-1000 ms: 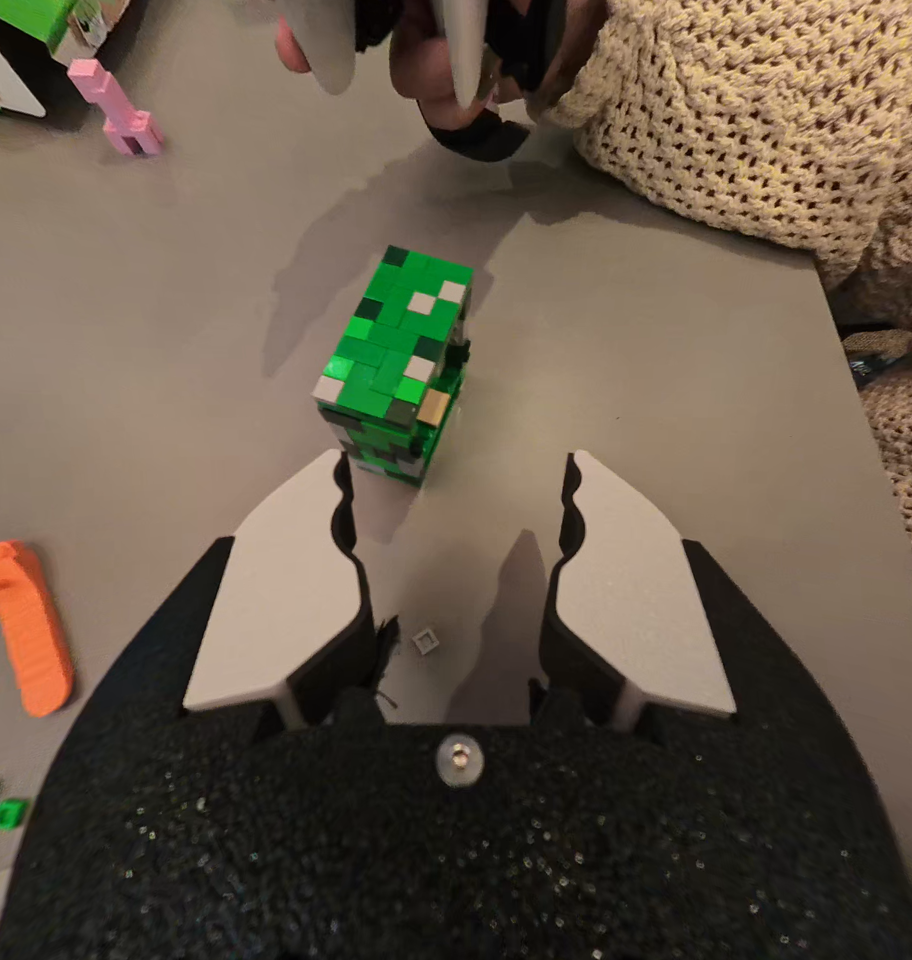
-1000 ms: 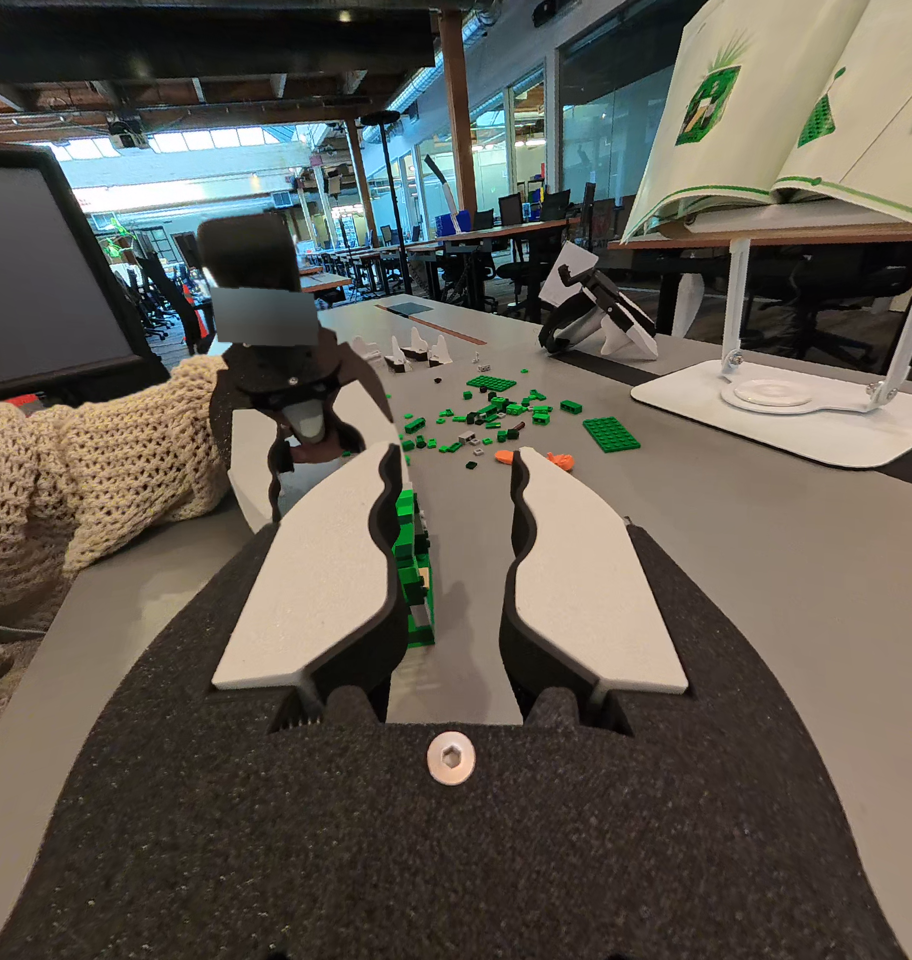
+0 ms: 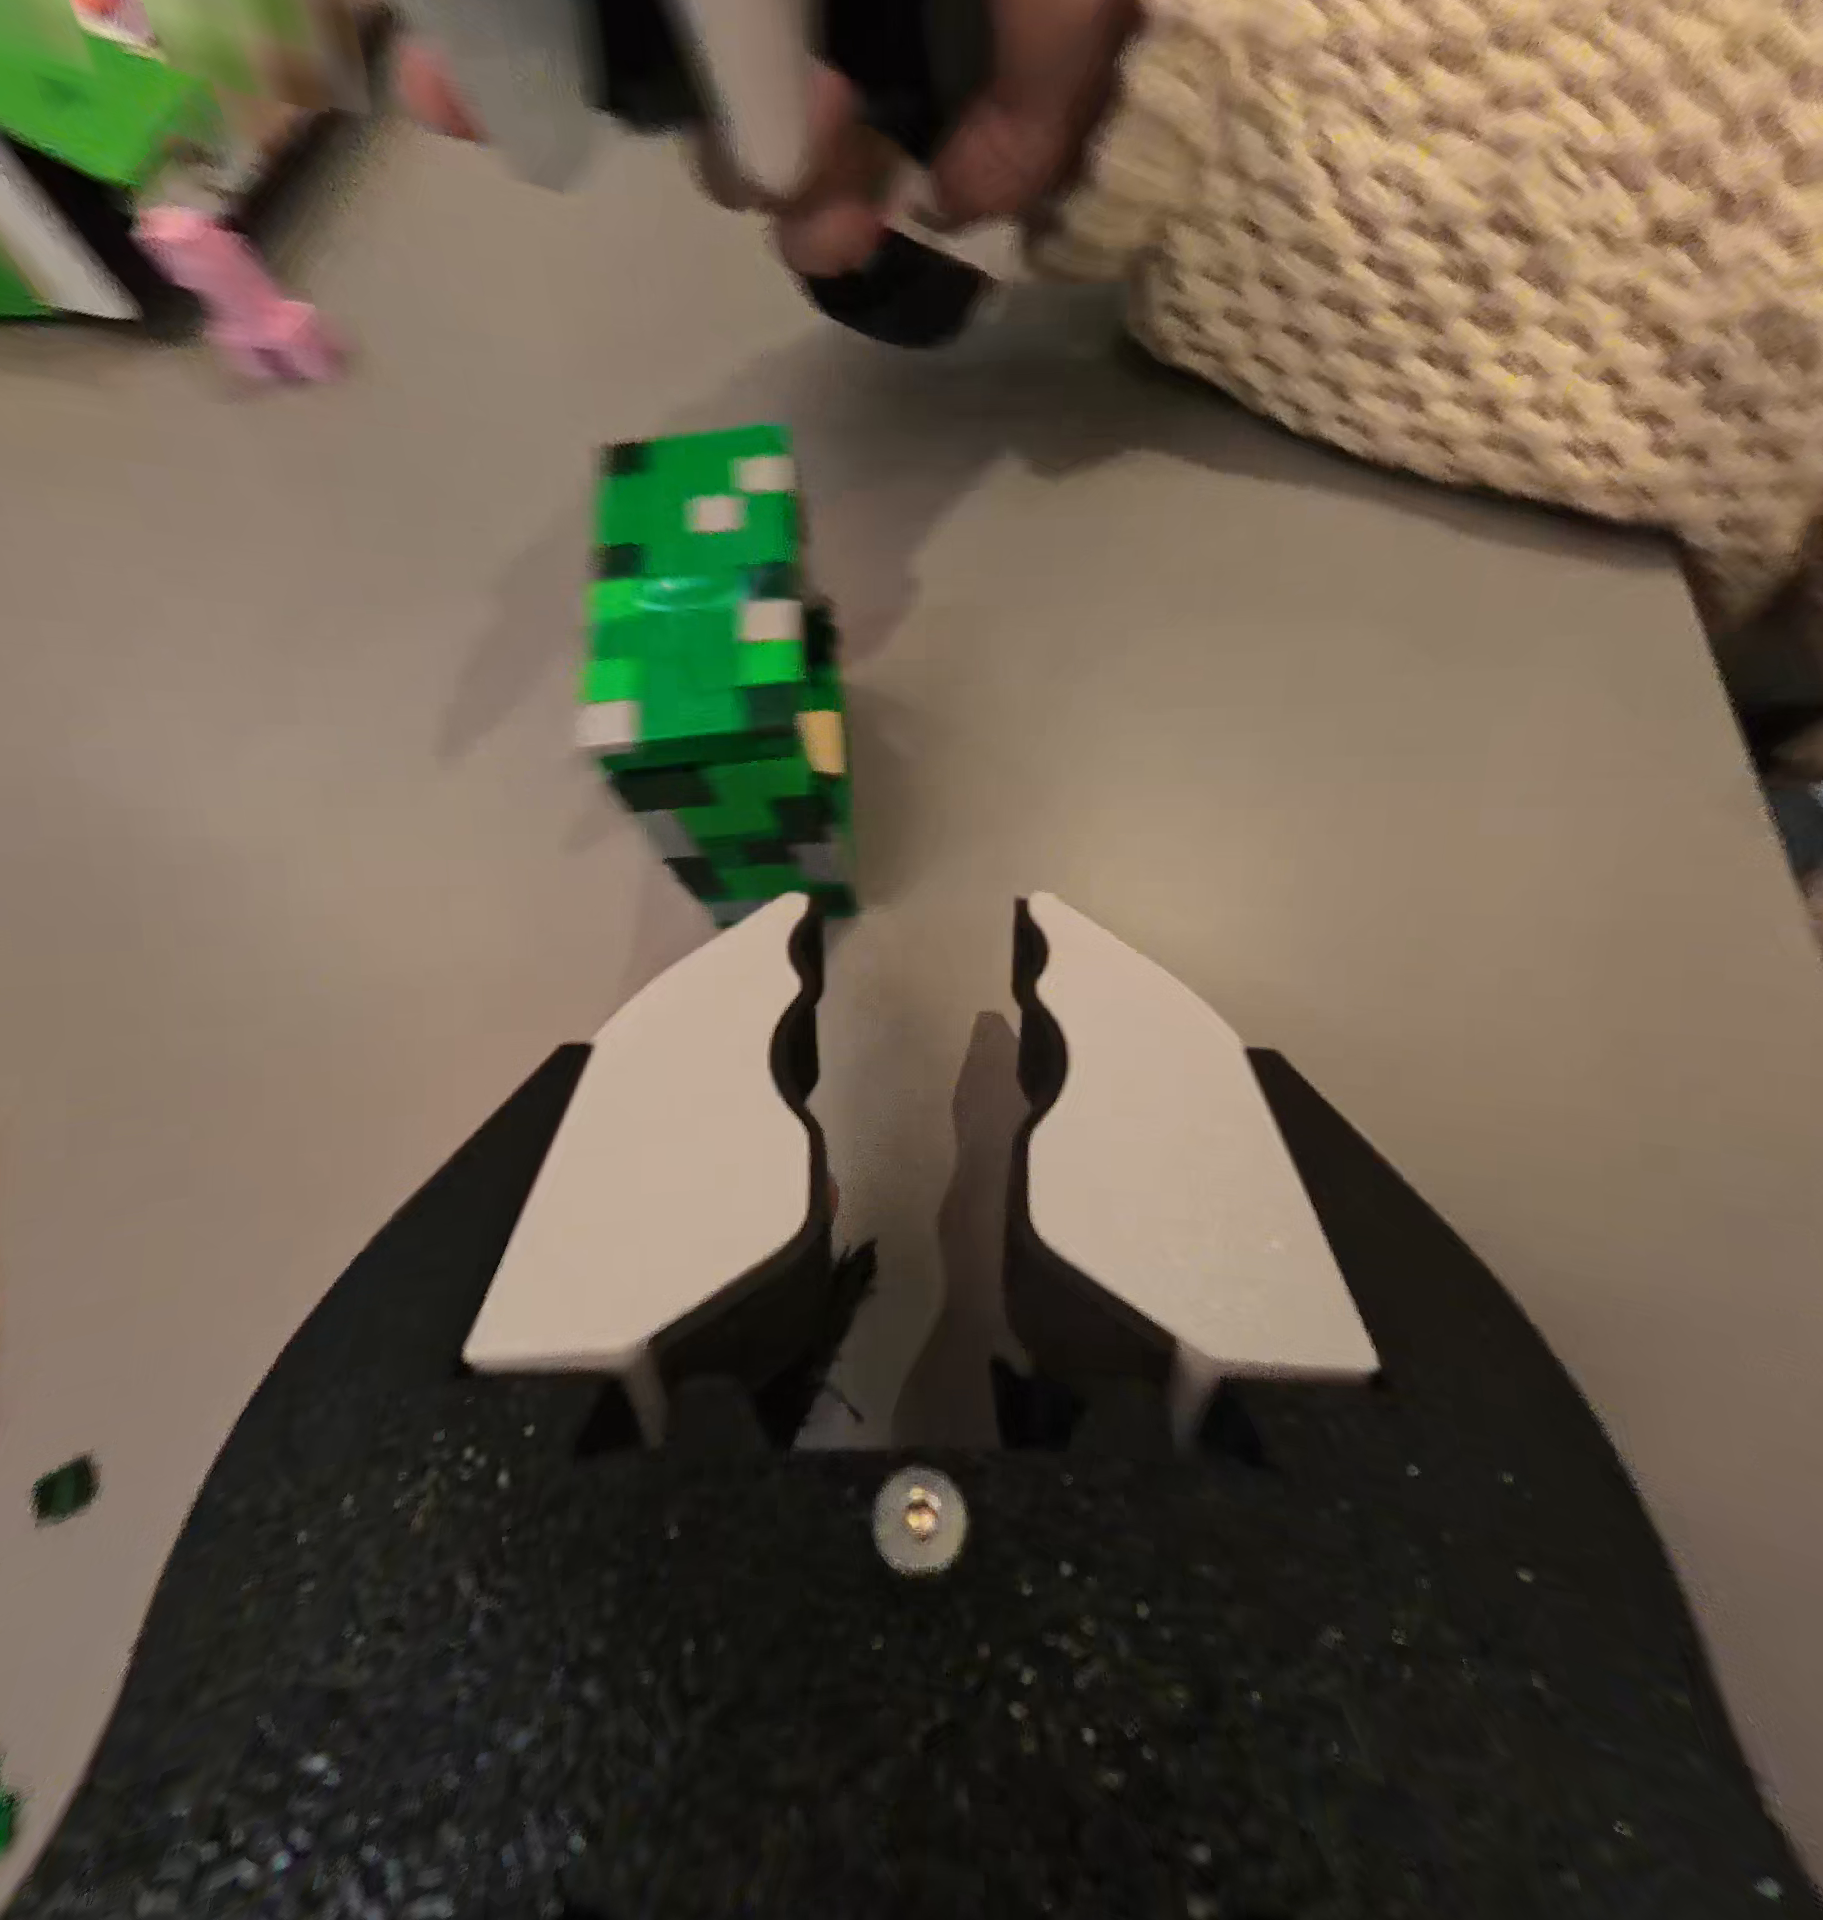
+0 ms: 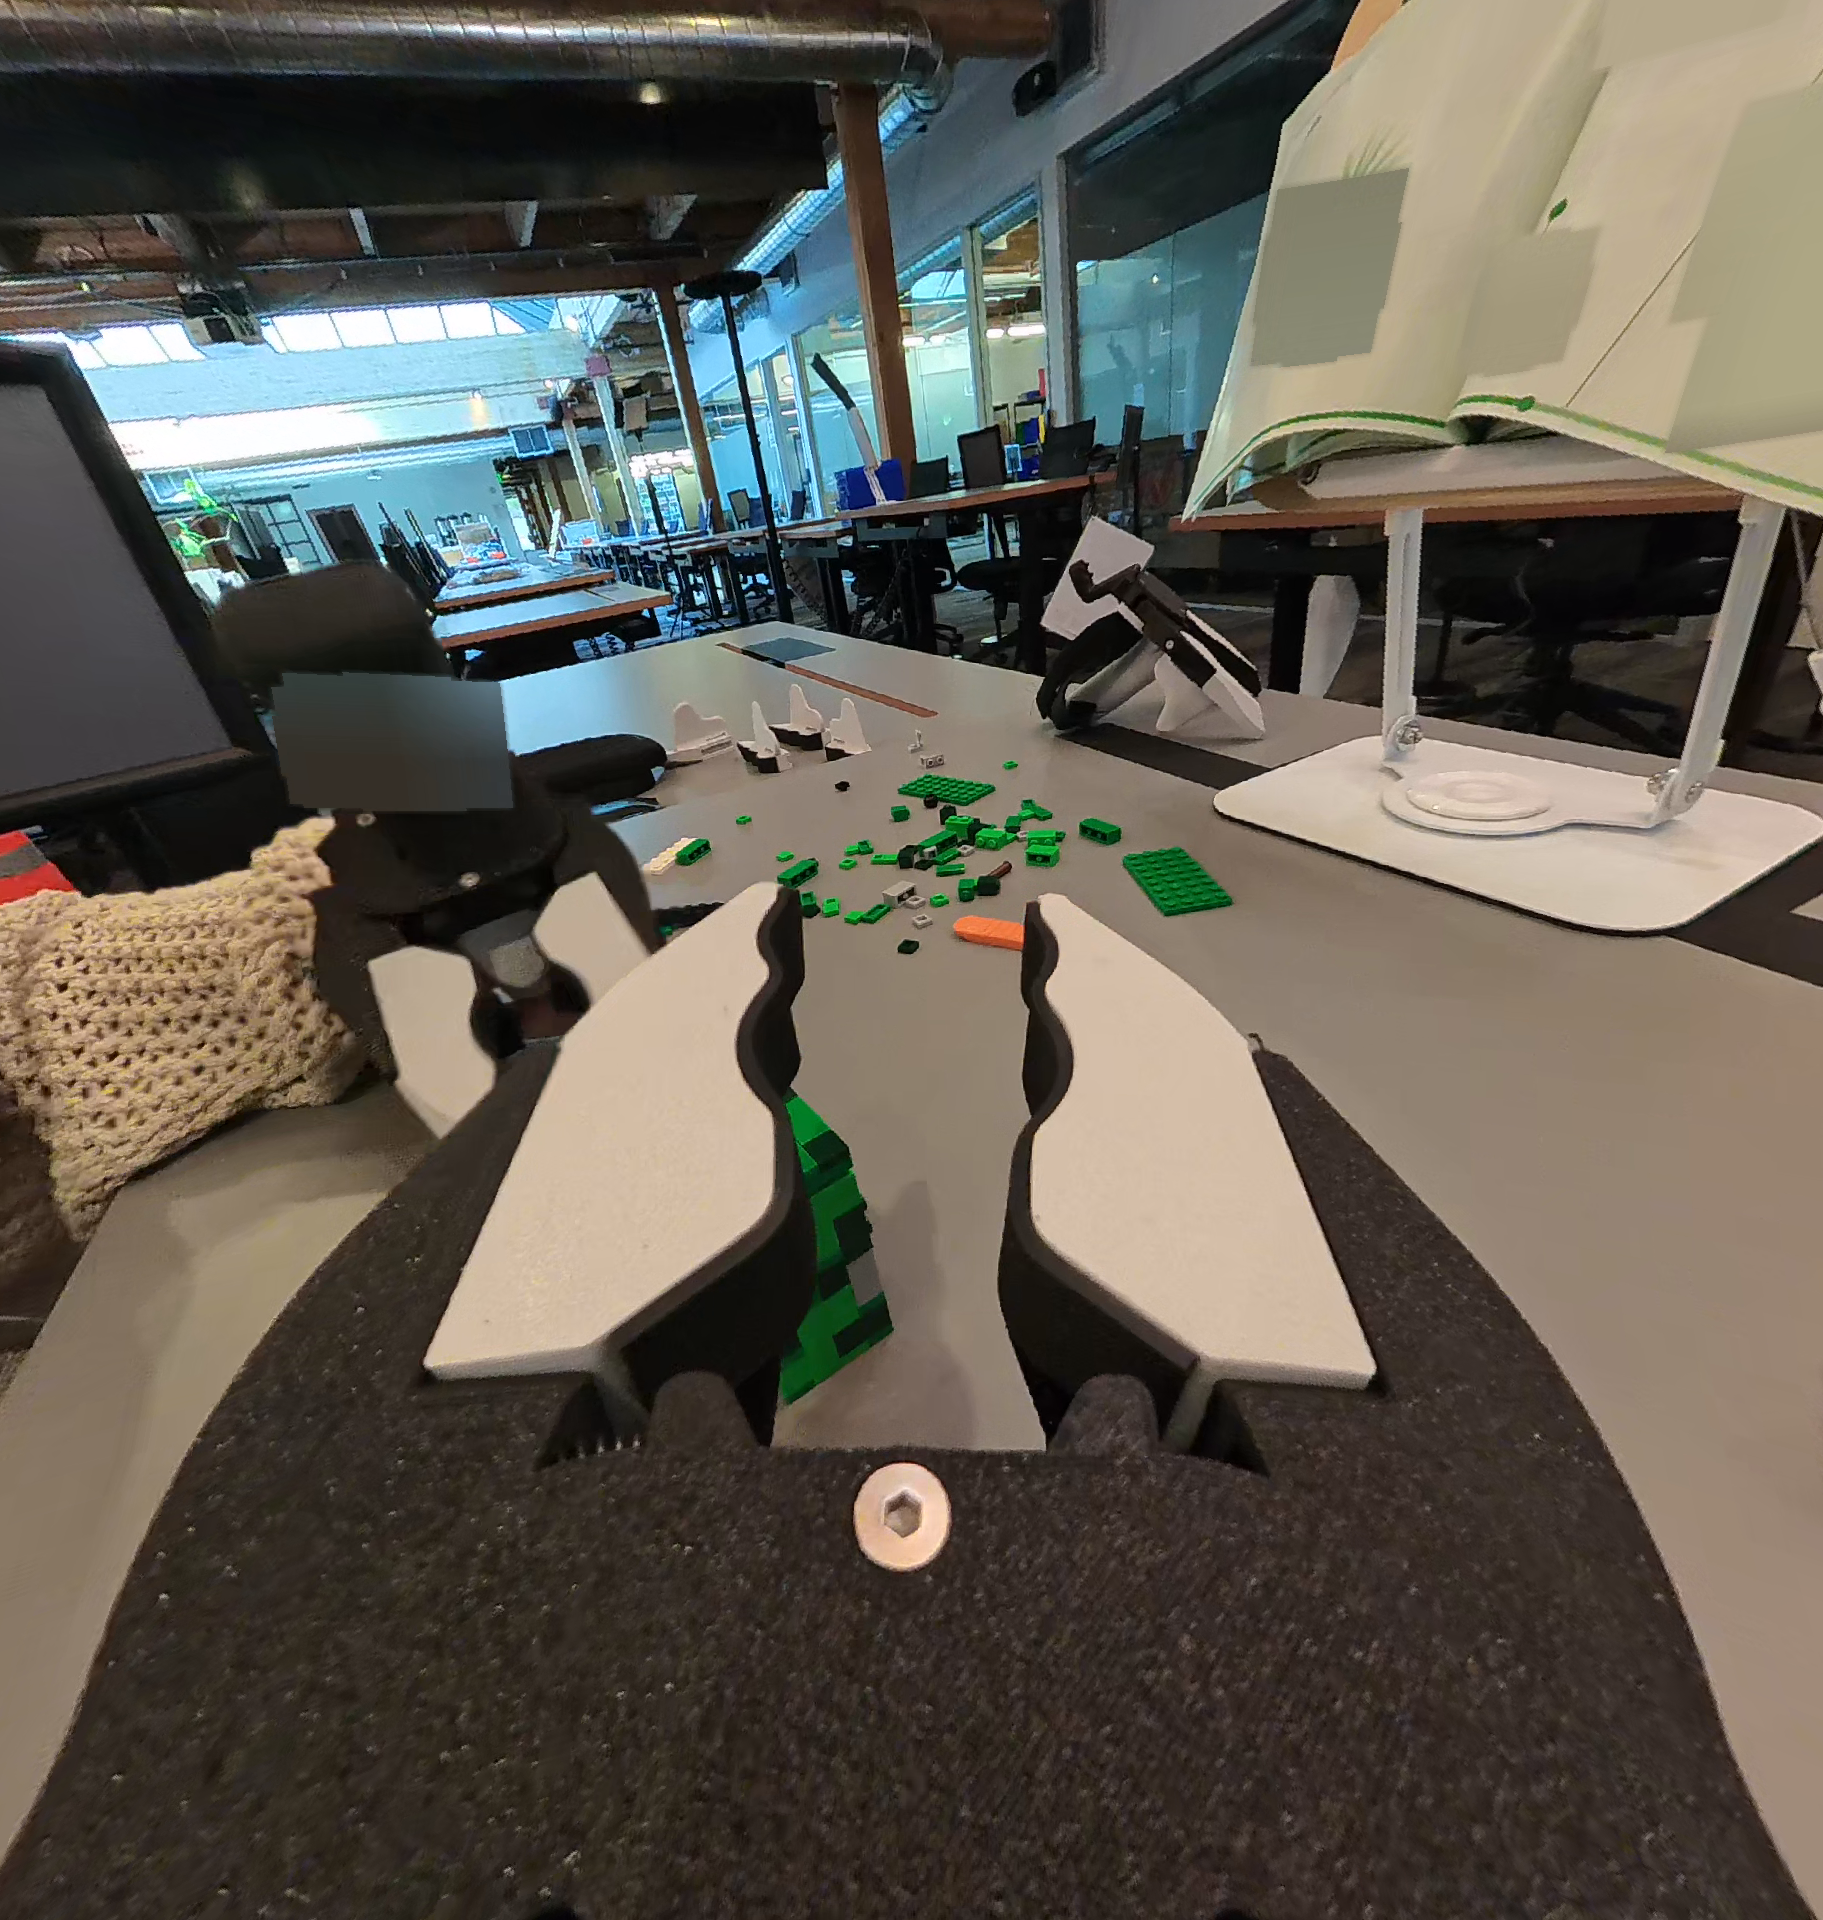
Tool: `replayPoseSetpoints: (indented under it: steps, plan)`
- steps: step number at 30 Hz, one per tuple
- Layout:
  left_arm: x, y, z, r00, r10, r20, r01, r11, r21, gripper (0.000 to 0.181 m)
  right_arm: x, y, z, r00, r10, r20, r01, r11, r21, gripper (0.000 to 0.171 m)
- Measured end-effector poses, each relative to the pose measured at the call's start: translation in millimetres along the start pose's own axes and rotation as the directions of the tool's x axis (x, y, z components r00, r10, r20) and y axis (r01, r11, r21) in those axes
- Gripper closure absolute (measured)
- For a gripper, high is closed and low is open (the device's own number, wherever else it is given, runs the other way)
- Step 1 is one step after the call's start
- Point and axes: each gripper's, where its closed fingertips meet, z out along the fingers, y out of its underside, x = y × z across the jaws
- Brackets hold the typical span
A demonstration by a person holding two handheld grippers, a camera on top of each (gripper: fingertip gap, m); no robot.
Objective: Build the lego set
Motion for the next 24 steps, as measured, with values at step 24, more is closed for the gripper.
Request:
replayPoseSetpoints:
  steps: [24]
  plan:
    - [-41.1, 0.4, 45.6, 0.976, -0.070, 0.206, 0.091, 0.991, -0.095, 0.136, -5.4, 2.7, 5.7, 1.000, -0.012, 0.019, 0.013, 1.000, -0.021, 0.131]
